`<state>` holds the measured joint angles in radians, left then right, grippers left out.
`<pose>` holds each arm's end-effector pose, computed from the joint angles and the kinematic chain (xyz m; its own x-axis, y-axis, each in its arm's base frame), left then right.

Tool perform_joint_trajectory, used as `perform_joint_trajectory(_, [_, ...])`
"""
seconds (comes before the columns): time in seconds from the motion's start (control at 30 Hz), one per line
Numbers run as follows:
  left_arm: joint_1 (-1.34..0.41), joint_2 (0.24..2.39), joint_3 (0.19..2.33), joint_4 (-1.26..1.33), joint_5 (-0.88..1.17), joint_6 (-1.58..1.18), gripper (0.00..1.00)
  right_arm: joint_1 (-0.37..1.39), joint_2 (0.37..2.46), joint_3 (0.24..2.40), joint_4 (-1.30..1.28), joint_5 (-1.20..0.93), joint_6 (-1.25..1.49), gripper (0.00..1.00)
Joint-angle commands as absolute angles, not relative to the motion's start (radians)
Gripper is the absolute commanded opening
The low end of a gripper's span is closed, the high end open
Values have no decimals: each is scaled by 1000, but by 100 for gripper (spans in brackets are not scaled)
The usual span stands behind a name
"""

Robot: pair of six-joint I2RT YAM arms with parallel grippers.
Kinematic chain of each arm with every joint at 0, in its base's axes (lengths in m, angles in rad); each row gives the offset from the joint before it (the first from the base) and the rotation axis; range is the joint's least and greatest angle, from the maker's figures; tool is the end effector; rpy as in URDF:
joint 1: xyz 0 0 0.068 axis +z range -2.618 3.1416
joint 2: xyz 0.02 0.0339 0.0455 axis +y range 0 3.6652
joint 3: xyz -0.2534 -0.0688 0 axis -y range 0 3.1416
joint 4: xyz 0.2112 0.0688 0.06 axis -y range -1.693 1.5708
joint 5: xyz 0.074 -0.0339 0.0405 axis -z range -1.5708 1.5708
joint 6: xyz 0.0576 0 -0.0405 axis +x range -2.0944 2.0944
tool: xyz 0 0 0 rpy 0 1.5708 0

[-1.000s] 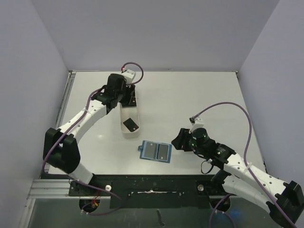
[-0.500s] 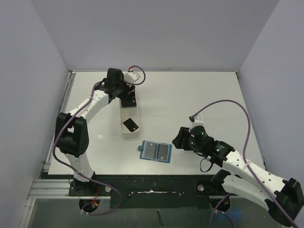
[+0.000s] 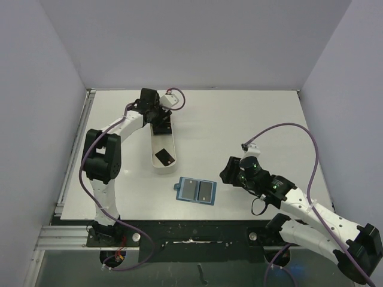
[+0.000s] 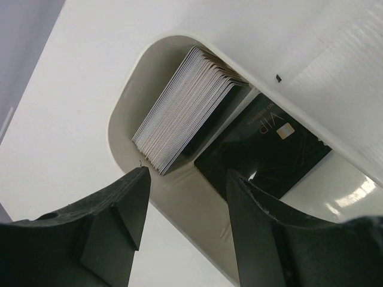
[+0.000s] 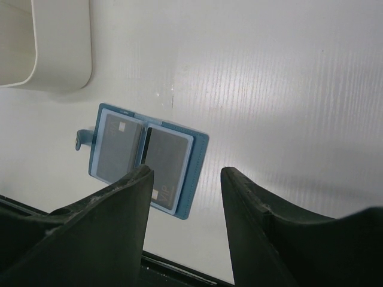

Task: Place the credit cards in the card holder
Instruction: Pick up the credit card from the storage box.

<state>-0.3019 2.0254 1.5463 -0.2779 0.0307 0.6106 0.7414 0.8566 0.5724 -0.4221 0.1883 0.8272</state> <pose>0.4215 -0.1331 0.2067 -0.3546 0.7107 -0.6076 0.6369 0.6594 0.3995 0.1348 0.1088 0.2186 -0.7350 0.3073 -0.6044 -0.0257 0.8781 0.4777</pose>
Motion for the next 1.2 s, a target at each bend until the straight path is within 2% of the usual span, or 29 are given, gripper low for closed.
perform_joint_trajectory(0.0, [-298, 2052, 1609, -204, 29, 674, 53, 747, 858, 628, -400, 242, 836, 49])
perform_joint_trajectory(0.47, [-301, 2079, 1570, -86, -26, 736, 51, 744, 893, 644, -393, 255, 827, 49])
perform_joint_trajectory(0.93, [-313, 2099, 1583, -112, -10, 762, 55, 741, 920, 661, -392, 248, 818, 49])
perform_joint_trajectory(1.17, [-315, 2117, 1587, -87, -32, 767, 54, 740, 904, 649, -393, 252, 824, 49])
